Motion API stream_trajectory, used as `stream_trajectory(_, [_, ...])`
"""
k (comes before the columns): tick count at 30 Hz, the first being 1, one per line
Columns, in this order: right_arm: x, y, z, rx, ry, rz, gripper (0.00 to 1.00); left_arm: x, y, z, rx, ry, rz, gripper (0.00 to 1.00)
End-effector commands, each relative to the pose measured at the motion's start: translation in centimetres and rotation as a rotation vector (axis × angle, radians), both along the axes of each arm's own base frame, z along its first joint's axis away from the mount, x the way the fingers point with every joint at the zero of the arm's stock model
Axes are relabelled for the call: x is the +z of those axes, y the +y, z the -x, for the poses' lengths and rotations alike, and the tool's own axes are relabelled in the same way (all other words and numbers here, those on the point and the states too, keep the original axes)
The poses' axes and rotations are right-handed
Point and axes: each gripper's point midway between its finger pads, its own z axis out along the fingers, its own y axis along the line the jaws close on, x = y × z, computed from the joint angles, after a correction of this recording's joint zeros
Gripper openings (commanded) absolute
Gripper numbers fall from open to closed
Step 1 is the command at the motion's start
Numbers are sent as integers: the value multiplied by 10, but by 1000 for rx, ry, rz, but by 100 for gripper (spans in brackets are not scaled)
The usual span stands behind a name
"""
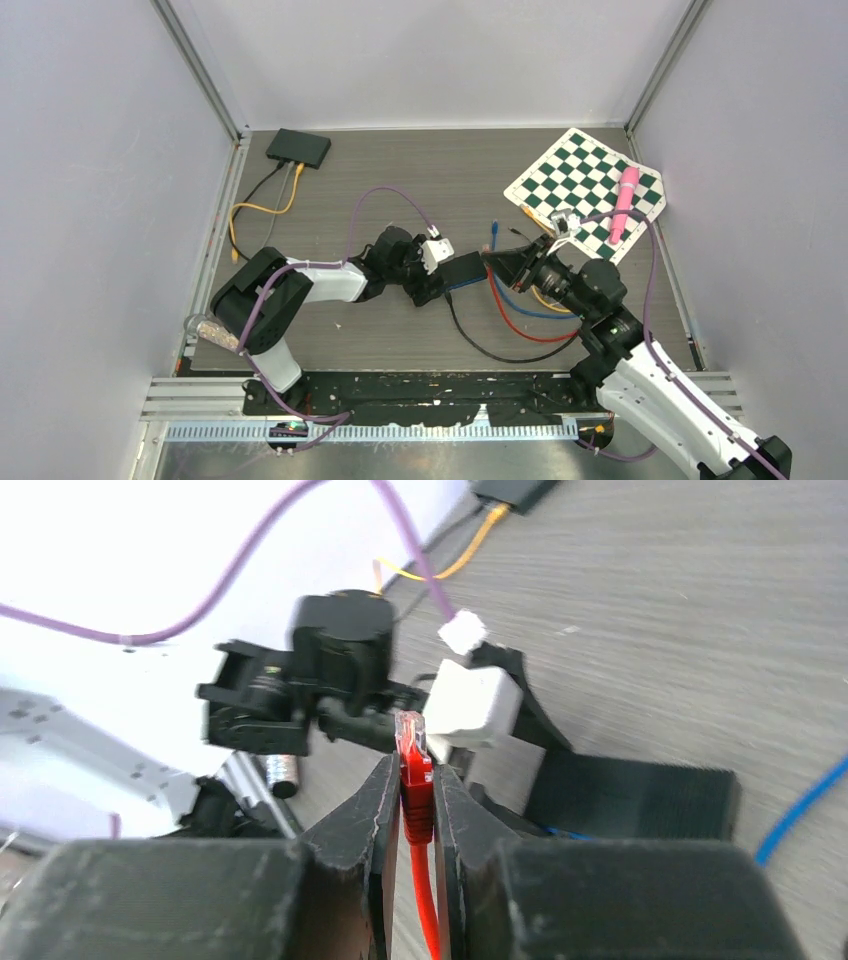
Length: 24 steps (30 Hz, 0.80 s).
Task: Pull the plug from the switch port
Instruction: Pull the connector from the switch port, then place the connector at the center of the board.
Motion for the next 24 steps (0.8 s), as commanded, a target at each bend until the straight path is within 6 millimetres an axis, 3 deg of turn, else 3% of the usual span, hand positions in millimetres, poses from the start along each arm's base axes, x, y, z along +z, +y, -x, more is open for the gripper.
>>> stream_trajectory(1, [60,11,33,161,-136,-84,5,-19,18,16,10,57,-84,83])
stream_trajectory(6, [135,9,75,301,-265,-240,5,-20,19,15,13,51,-93,83])
stream_trajectory(14, [209,-22,110,250,-428,-318,5,-19,20,9,43,35,-98,85])
stream_trajectory(16, [222,-30,111,206,-453,-297,5,-17,20,9,46,34,-93,85])
stream_trajectory(18, [220,-39,99,112,-448,-225,5,-16,18,8,47,31,-87,86])
stream_trajectory(20, [205,-47,77,1,-417,-127,5,-14,18,8,47,28,-81,86])
stream_trajectory(24, [155,-41,26,-102,-255,73,5,-10,17,7,48,20,-75,89])
